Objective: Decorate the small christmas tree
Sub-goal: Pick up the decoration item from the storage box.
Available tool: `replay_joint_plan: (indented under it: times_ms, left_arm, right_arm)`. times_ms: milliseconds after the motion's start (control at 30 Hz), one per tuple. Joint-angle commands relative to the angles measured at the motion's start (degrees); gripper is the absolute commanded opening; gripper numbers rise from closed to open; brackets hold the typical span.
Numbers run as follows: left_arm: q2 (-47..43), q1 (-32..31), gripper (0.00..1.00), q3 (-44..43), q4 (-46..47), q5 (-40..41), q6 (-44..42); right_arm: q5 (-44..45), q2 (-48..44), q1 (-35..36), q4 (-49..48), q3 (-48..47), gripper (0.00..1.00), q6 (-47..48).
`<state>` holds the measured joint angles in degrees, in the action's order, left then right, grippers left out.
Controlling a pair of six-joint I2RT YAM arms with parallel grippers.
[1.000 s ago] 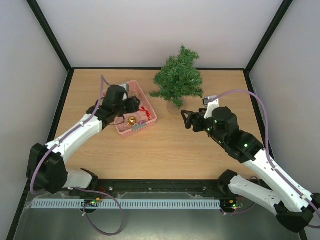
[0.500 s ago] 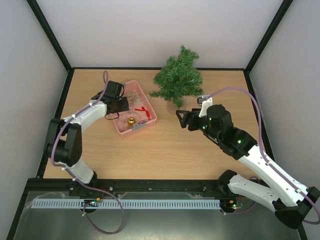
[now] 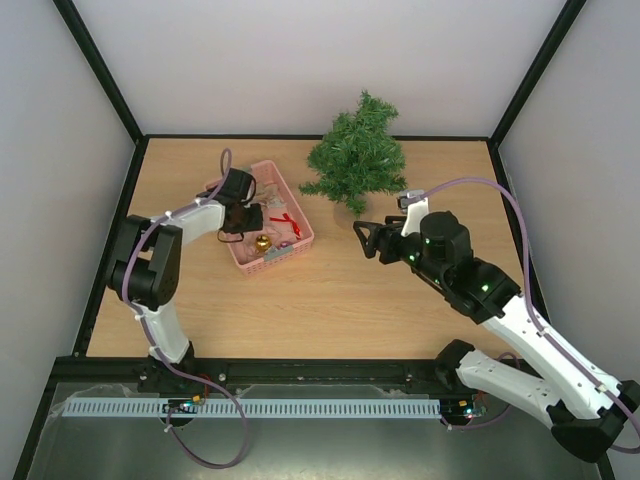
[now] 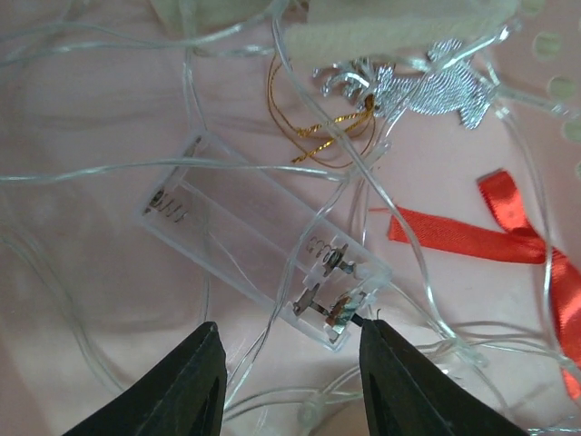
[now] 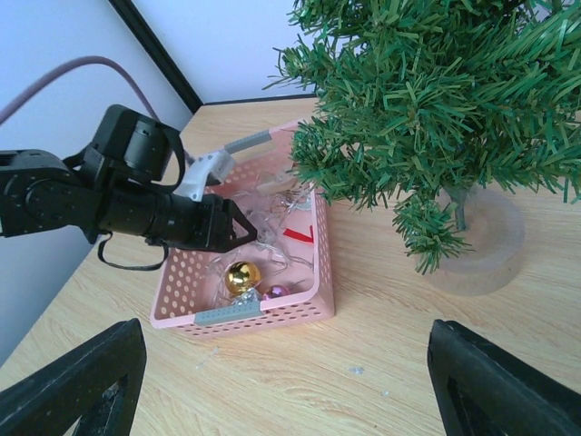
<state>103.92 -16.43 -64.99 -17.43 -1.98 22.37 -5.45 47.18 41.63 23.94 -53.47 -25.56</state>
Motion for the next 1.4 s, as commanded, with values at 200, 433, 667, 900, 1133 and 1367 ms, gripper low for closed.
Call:
replay_joint_plan:
  times_ms: [200,433,667,900,1133,1367]
  left_arm:
    - [3.67,0.25,0.30,-2.09,1.32,-4.04,-3.96]
    - [-0.06,-0.03,0.02,-3.21,-2.09,-5.39,-5.40]
    - [-10.87,-0.24,0.02,-3.38,-4.52,-2.99,-4.67]
    - [-18.34,-0.26,0.02,-3.58,-4.90,-8.09,-4.07]
    - [-26.82,-0.28,0.02,-6.86,-6.08,-13.70,-3.67]
    - [-34.02,-0.34,0.02,-13.42,-4.35,-20.67,-0.79]
  right_arm:
    - [0.34,-2.53,-0.10,-1.23,1.47,0.84,1.91]
    - [1.54,-3.21,-0.10,-0.16,1.53,0.84,1.93]
    - [-1.71,-3.62,-0.06,-1.83,4.61,0.83,1.13]
    - [-1.19,-3.35,-0.08,-2.64,4.51,0.83,-0.19]
    - [-4.63,-1.07,-0.05,-6.42,1.90,0.82,2.31]
    - [-8.21,1.39,3.20,-15.04,3.63,0.79,1.87]
